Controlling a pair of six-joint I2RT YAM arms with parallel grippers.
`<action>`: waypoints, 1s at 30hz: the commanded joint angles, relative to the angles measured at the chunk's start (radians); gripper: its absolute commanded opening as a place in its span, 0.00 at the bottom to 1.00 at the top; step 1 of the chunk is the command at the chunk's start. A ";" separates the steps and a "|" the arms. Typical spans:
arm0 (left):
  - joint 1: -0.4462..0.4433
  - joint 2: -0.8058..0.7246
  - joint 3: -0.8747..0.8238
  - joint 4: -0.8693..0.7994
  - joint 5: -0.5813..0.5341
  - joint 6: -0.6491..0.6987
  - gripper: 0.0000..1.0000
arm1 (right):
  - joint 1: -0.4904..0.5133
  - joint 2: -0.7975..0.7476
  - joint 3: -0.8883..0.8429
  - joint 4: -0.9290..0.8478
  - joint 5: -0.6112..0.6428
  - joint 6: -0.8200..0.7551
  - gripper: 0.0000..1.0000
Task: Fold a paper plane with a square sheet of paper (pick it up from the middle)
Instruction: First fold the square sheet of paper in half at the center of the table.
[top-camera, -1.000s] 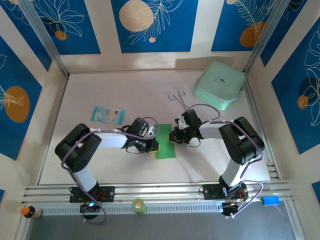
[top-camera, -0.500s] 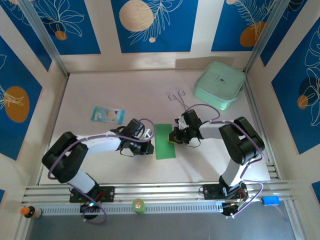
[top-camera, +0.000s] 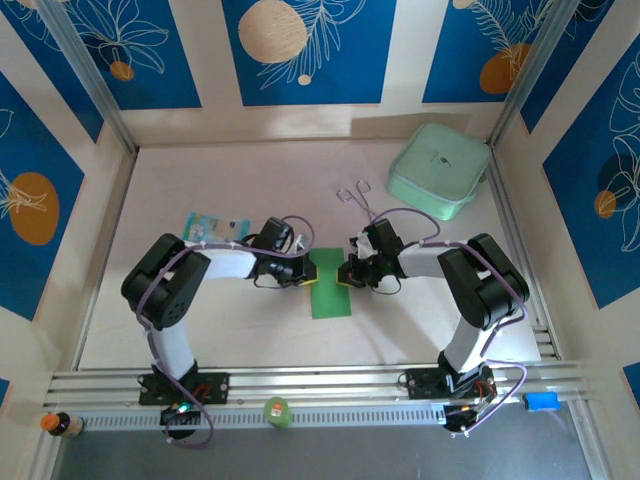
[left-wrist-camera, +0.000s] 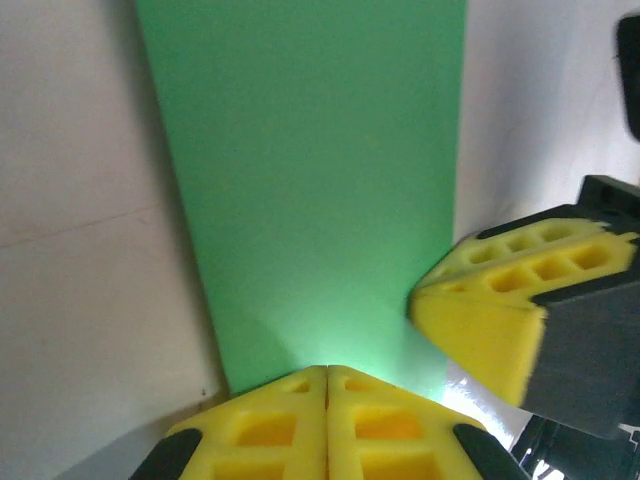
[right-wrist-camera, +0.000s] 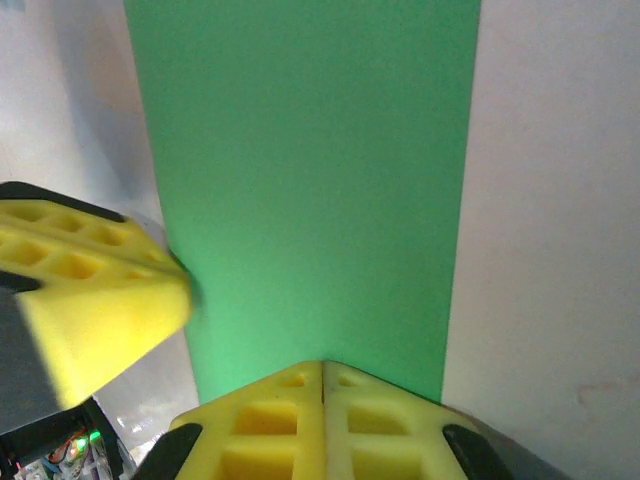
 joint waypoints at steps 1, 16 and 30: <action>0.006 0.011 -0.007 -0.024 0.024 0.024 0.09 | -0.007 0.029 -0.030 -0.121 0.080 -0.002 0.00; 0.019 -0.030 0.071 -0.112 -0.006 0.085 0.11 | -0.007 0.025 -0.032 -0.123 0.085 -0.002 0.00; 0.060 0.121 0.185 -0.087 -0.030 0.046 0.10 | -0.005 0.020 -0.030 -0.118 0.073 -0.004 0.00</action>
